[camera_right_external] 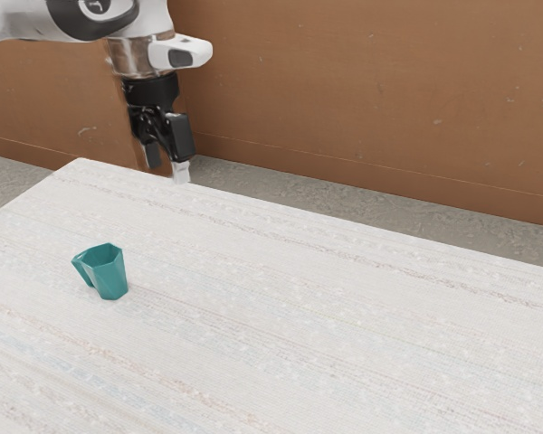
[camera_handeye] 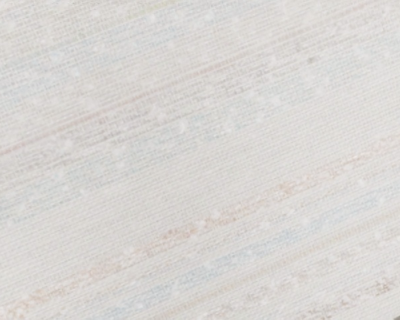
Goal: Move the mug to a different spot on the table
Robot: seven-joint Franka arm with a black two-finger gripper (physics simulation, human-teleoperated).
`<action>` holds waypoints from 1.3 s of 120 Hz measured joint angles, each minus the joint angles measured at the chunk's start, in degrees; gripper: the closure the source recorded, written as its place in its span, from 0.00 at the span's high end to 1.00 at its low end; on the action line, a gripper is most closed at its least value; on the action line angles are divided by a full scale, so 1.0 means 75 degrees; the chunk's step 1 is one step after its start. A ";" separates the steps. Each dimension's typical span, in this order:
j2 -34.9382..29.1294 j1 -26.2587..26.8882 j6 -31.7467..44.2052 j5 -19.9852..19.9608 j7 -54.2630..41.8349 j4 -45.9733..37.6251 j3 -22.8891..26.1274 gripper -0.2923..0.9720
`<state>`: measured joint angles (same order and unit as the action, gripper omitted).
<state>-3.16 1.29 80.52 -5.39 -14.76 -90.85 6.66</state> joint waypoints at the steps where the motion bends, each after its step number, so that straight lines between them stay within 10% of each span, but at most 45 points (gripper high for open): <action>1: 0.0008 0.0078 0.0028 0.0025 0.0046 0.0007 -0.0050 0.77; 65: -0.1682 0.0550 0.0204 0.1242 0.1395 -0.1535 -0.1149 0.77; 86: -0.4395 -0.2115 0.0979 0.1686 0.0599 -0.4993 -0.1411 0.77; 104: -0.4600 -0.4541 0.2169 0.1849 -0.0935 -0.6406 -0.1379 0.77; 156: -0.2767 -0.5807 0.5072 0.1579 -0.4919 -0.6585 -0.1477 0.77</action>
<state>-23.92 -42.26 118.56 6.45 -51.66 -140.24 -4.42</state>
